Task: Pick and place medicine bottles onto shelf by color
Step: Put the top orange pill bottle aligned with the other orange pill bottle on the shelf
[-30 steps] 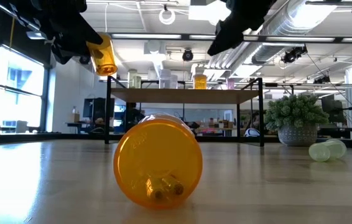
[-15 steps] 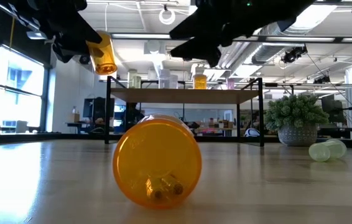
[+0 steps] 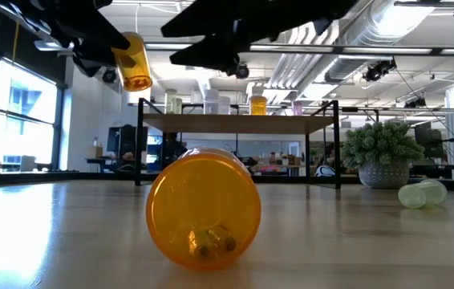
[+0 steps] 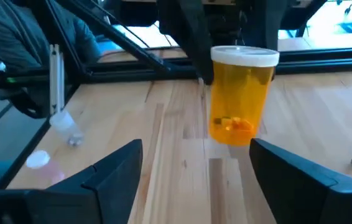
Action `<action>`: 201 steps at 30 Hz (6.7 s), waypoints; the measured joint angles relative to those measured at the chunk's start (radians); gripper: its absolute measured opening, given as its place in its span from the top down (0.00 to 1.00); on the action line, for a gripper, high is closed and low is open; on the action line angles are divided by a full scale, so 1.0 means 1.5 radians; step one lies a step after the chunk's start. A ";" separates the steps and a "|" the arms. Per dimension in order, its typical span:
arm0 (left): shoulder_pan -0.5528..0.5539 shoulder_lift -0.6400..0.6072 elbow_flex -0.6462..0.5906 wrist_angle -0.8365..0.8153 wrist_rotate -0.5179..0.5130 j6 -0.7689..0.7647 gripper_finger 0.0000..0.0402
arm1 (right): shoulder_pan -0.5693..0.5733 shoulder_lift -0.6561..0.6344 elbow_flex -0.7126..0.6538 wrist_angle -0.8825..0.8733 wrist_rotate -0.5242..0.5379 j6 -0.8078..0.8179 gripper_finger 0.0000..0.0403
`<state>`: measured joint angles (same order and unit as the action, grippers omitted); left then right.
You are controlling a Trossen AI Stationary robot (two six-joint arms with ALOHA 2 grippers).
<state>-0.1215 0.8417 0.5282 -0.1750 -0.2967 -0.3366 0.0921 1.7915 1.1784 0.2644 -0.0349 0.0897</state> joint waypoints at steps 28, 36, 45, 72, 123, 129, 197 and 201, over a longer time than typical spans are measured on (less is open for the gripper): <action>0.000 0.000 0.000 0.146 -0.017 0.105 0.53 | -0.039 0.033 0.056 0.040 -0.019 -0.012 0.30; 0.000 0.000 0.000 0.145 -0.016 0.105 0.53 | -0.045 0.033 0.056 0.064 -0.036 0.031 0.40; 0.000 0.000 0.000 0.155 -0.019 0.105 0.53 | -0.046 0.038 0.055 0.074 -0.043 0.059 0.46; 0.002 0.016 0.000 0.170 -0.036 0.102 0.53 | -0.050 0.043 0.055 0.080 -0.043 0.067 0.57; 0.001 0.018 0.000 0.198 0.002 0.140 0.28 | -0.049 -0.056 0.056 -0.033 0.043 0.015 0.58; 0.001 0.018 0.000 0.198 0.001 0.140 0.28 | -0.048 -0.117 0.056 -0.098 0.064 -0.016 0.58; 0.002 0.018 0.000 0.201 -0.004 0.140 0.27 | -0.102 -0.029 -0.322 0.517 0.545 -0.028 0.58; 0.002 0.018 0.000 0.201 -0.004 0.140 0.27 | -0.114 -0.028 -0.322 0.514 0.543 -0.030 0.58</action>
<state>-0.1184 0.8684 0.5278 0.1270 -0.3026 -0.1272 -0.0794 1.7493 0.6952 1.0358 0.7792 0.0448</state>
